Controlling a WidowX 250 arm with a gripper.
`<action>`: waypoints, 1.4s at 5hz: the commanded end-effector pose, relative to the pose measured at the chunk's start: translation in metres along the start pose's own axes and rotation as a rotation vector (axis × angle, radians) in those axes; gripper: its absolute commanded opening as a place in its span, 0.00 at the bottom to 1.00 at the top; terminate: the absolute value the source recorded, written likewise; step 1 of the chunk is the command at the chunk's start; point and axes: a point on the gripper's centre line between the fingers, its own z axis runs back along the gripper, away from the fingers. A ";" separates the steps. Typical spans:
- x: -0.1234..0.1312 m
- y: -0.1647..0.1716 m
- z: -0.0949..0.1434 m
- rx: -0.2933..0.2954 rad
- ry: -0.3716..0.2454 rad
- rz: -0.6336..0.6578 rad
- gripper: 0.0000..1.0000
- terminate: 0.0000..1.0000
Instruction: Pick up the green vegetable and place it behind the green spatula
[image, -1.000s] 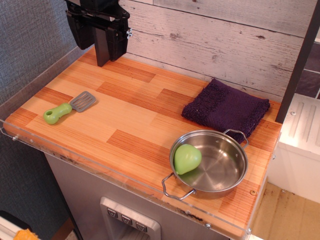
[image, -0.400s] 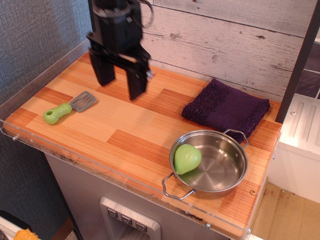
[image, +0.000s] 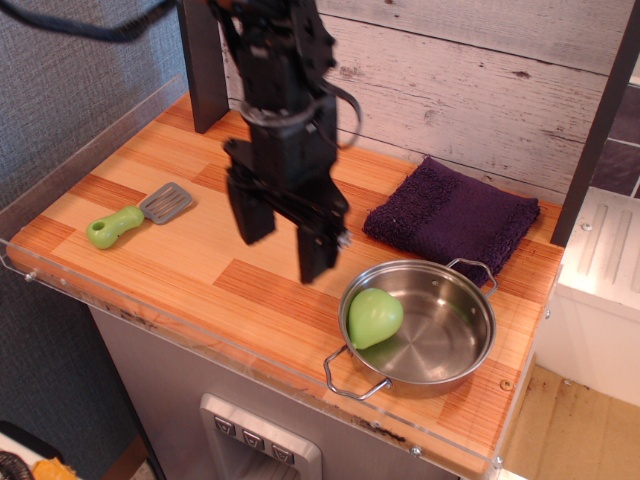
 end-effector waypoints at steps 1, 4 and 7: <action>0.012 -0.040 -0.004 -0.003 -0.050 -0.125 1.00 0.00; 0.030 -0.073 -0.015 0.008 -0.038 -0.197 1.00 0.00; 0.028 -0.078 -0.033 0.034 0.013 -0.220 1.00 0.00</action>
